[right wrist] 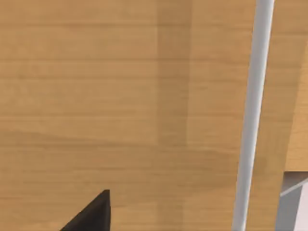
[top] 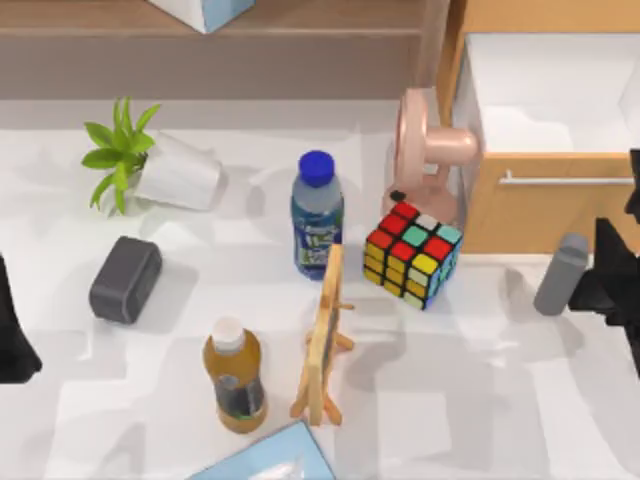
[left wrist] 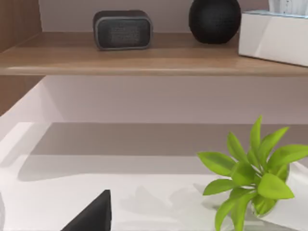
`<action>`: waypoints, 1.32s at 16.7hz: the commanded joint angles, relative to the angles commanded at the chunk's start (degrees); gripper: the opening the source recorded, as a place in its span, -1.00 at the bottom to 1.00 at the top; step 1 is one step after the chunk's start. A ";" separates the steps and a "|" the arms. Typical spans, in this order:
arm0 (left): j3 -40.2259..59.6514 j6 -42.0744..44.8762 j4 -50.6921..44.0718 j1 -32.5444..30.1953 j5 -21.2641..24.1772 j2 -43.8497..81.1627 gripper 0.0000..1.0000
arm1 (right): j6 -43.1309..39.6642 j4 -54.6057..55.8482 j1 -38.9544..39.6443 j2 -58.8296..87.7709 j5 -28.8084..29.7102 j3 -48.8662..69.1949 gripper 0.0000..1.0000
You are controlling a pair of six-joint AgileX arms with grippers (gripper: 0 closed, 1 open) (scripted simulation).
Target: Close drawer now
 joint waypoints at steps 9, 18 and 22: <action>0.00 0.00 0.00 0.00 0.00 0.00 1.00 | -0.03 -3.15 -1.46 0.68 -1.45 3.86 0.85; 0.00 0.00 0.00 0.00 0.00 0.00 1.00 | -0.03 -3.15 -1.46 0.68 -1.45 3.86 -0.51; 0.00 0.00 0.00 0.00 0.00 0.00 1.00 | -0.03 -3.15 -1.46 0.68 -1.45 3.86 -1.00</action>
